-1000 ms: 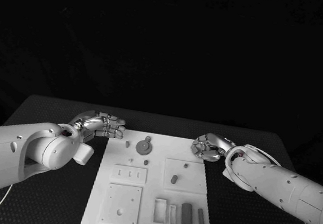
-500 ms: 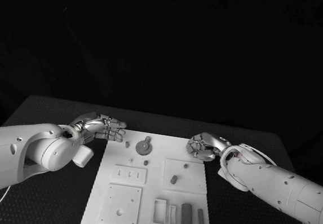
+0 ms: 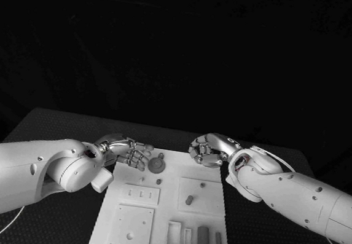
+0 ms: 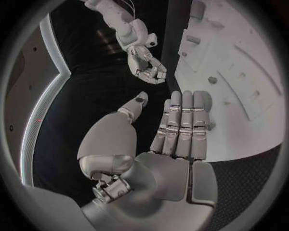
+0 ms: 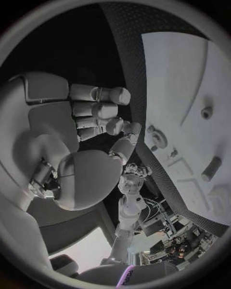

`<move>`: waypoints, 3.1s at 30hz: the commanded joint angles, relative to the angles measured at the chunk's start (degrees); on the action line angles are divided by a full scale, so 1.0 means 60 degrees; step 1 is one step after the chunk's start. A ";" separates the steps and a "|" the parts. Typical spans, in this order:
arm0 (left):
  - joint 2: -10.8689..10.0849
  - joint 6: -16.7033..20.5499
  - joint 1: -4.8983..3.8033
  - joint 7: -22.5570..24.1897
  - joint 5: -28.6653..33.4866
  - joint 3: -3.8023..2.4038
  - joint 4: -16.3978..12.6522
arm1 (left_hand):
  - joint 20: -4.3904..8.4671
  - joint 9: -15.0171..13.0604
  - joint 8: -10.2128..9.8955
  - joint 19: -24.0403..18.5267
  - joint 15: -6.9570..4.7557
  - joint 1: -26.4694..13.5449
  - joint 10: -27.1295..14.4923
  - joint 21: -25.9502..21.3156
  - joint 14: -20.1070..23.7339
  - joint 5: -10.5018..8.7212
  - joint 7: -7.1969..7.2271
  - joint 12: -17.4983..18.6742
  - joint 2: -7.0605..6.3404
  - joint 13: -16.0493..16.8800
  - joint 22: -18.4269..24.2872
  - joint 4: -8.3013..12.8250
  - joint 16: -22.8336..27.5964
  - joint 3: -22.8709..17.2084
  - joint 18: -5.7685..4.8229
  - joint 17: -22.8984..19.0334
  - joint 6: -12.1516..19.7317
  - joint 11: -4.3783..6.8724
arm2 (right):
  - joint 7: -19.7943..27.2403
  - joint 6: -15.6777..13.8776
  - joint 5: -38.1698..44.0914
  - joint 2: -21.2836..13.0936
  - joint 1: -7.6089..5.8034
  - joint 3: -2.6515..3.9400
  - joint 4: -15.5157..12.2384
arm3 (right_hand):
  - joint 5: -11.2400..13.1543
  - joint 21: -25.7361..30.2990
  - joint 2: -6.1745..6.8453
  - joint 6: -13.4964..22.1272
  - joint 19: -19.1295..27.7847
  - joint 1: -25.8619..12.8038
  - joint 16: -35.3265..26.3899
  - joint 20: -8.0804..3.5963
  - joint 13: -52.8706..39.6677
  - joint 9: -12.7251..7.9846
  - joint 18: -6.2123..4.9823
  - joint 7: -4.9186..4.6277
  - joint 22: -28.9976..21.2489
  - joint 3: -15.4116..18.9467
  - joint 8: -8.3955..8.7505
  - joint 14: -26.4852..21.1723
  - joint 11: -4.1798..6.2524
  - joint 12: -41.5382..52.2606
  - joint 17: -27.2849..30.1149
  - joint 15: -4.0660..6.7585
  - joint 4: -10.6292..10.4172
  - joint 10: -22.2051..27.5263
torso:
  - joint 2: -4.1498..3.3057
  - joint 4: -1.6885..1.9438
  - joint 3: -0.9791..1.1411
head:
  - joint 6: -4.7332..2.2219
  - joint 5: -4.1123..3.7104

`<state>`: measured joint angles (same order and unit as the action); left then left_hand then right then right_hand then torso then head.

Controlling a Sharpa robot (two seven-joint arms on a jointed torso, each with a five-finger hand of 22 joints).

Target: Assemble the parts on the task board

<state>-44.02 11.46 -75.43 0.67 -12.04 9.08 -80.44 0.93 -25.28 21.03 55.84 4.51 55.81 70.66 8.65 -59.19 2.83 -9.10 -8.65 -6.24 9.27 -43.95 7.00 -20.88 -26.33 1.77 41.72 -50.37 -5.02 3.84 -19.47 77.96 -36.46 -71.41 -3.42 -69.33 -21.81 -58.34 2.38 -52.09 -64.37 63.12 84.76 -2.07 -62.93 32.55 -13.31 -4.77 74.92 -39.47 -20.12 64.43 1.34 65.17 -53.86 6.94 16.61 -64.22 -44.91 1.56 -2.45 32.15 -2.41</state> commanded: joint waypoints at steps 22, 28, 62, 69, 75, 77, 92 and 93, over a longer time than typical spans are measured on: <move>0.0759 -0.0350 -0.0017 -0.0797 -0.0307 -0.0010 0.0034 | 0.0086 0.0147 -0.0218 0.0038 -0.0070 -0.0188 0.0085 0.0075 -0.0149 -0.0003 -0.0053 -0.0044 -0.0009 0.0194 -0.0147 -0.0252 -0.0043 -0.0004 0.0004 0.0268 0.0205 0.0004 | -0.0836 0.0063 0.0929 0.0402 -0.0053 0.0004 -0.1257 | 0.0041 -0.0060 0.0120 -0.1375 -0.0056 0.0010 0.0057 -0.0044 0.0030 0.0152 -0.0281 0.0031 0.0173 -0.0060 -0.0033 0.0044 0.0057 -0.0010 0.0030 0.0070 -0.0013 -0.0045 | 0.0182 -0.0065 0.0012 | -0.0001 0.0209; 0.0804 -0.0412 -0.0017 -0.0811 -0.0303 -0.0010 0.0041 | 0.0088 0.0151 -0.0225 0.0027 -0.0069 -0.0222 0.0076 0.0069 -0.0143 -0.0003 -0.0058 -0.0038 -0.0016 0.0216 -0.0160 -0.0283 -0.0032 0.0014 -0.0007 0.0295 0.0204 0.0001 | -0.0819 0.0162 0.0927 0.0472 -0.0053 0.0004 -0.1346 | 0.0041 -0.0062 0.0124 -0.1380 -0.0062 0.0010 0.0056 -0.0049 0.0033 0.0153 -0.0281 0.0033 0.0171 -0.0064 -0.0030 0.0052 0.0060 -0.0014 0.0033 0.0074 -0.0013 -0.0052 | 0.0184 -0.0051 0.0009 | 0.0019 0.0196; 0.0792 -0.0472 -0.0017 -0.1053 -0.0276 -0.0009 0.0166 | 0.0114 0.0158 -0.0228 0.0009 -0.0087 -0.0175 0.0077 0.0059 -0.0152 -0.0003 -0.0111 -0.0035 0.0046 0.0323 -0.0221 -0.0272 0.0004 0.0038 -0.0034 0.0413 0.0157 0.0011 | -0.0803 0.0002 0.0934 0.0490 -0.0043 0.0002 -0.1462 | 0.0041 -0.0062 0.0123 -0.1392 -0.0072 -0.0005 0.0045 -0.0059 0.0044 0.0157 -0.0281 0.0038 0.0164 -0.0076 -0.0012 0.0072 0.0065 -0.0029 0.0047 0.0081 -0.0014 -0.0074 | 0.0183 -0.0046 0.0011 | 0.0075 0.0179; 0.0758 -0.0520 -0.0016 -0.1075 -0.0288 -0.0007 0.0180 | 0.0116 0.0164 -0.0239 0.0006 -0.0087 -0.0193 0.0069 0.0056 -0.0151 -0.0003 -0.0130 -0.0029 -0.0001 0.0349 -0.0235 -0.0279 0.0017 0.0063 -0.0040 0.0440 0.0160 0.0008 | -0.0829 0.0137 0.0949 0.0491 -0.0042 0.0003 -0.1406 | 0.0041 -0.0065 0.0130 -0.1400 -0.0077 -0.0001 0.0044 -0.0064 0.0046 0.0160 -0.0281 0.0041 0.0163 -0.0080 -0.0010 0.0079 0.0068 -0.0031 0.0049 0.0084 -0.0009 -0.0081 | 0.0179 -0.0058 0.0009 | 0.0095 0.0195; 0.0769 -0.0539 -0.0016 -0.0948 -0.0288 -0.0008 0.0134 | 0.0129 0.0152 -0.0203 0.0019 -0.0101 -0.0169 0.0088 0.0059 -0.0173 -0.0002 -0.0102 -0.0039 0.0017 0.0395 -0.0259 -0.0283 0.0027 0.0053 -0.0039 0.0483 0.0081 0.0024 | -0.0841 0.0265 0.1069 0.0637 -0.0034 0.0001 -0.1248 | 0.0041 -0.0065 0.0131 -0.1403 -0.0079 -0.0001 0.0043 -0.0066 0.0047 0.0161 -0.0281 0.0042 0.0162 -0.0083 -0.0008 0.0083 0.0069 -0.0033 0.0051 0.0085 -0.0009 -0.0085 | 0.0177 -0.0075 -0.0006 | 0.0105 0.0184; 0.0788 -0.0534 -0.0016 -0.0926 -0.0287 -0.0008 0.0136 | 0.0138 0.0142 -0.0177 0.0034 -0.0116 -0.0155 0.0121 0.0064 -0.0199 -0.0002 -0.0077 -0.0055 0.0041 0.0426 -0.0273 -0.0281 0.0025 0.0051 -0.0038 0.0511 0.0024 0.0043 | -0.0841 0.0282 0.1102 0.0679 -0.0024 -0.0001 -0.1196 | 0.0041 -0.0065 0.0132 -0.1404 -0.0079 -0.0002 0.0043 -0.0066 0.0048 0.0161 -0.0281 0.0042 0.0162 -0.0083 -0.0007 0.0083 0.0069 -0.0034 0.0051 0.0085 -0.0009 -0.0086 | 0.0176 -0.0072 0.0000 | 0.0108 0.0182; 0.0742 -0.0548 -0.0015 -0.0855 -0.0285 -0.0008 0.0122 | 0.0168 0.0130 -0.0129 0.0062 -0.0150 -0.0111 0.0211 0.0060 -0.0253 -0.0002 0.0017 -0.0088 0.0146 0.0520 -0.0309 -0.0250 0.0049 0.0055 -0.0052 0.0592 -0.0107 0.0094 | -0.0830 0.0393 0.1129 0.0773 0.0014 -0.0038 -0.0939 | 0.0041 -0.0063 0.0132 -0.1407 -0.0078 -0.0007 0.0038 -0.0069 0.0051 0.0162 -0.0281 0.0043 0.0160 -0.0088 0.0001 0.0089 0.0070 -0.0040 0.0056 0.0086 -0.0012 -0.0093 | 0.0177 -0.0056 0.0011 | 0.0143 0.0176; 0.0743 -0.0557 -0.0015 -0.0857 -0.0285 -0.0008 0.0118 | 0.0169 0.0130 -0.0128 0.0063 -0.0151 -0.0109 0.0213 0.0059 -0.0255 -0.0002 0.0017 -0.0088 0.0150 0.0523 -0.0310 -0.0247 0.0050 0.0056 -0.0053 0.0595 -0.0111 0.0095 | -0.0827 0.0394 0.1129 0.0779 0.0018 -0.0038 -0.0941 | 0.0041 -0.0062 0.0132 -0.1407 -0.0078 -0.0007 0.0038 -0.0069 0.0051 0.0162 -0.0281 0.0043 0.0160 -0.0088 0.0001 0.0089 0.0070 -0.0041 0.0057 0.0086 -0.0012 -0.0093 | 0.0176 -0.0055 0.0012 | 0.0144 0.0177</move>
<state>-39.61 9.06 -75.47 -5.43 -13.66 9.08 -79.59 1.64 -24.42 19.93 56.10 3.65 55.26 71.67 8.86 -60.43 2.83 -8.97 -9.04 -5.80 12.32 -45.76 5.32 -20.88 -26.21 1.30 45.21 -50.50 -4.41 -1.18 -17.97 83.98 -31.85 -71.36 -3.64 -74.96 -21.76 -58.56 2.98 -52.55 -64.60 63.59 84.76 -2.09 -62.68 33.48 -13.32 -4.31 74.90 -39.60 -19.74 65.02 1.45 65.17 -53.61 6.97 16.47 -64.73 -43.84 1.21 -2.43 33.00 -1.35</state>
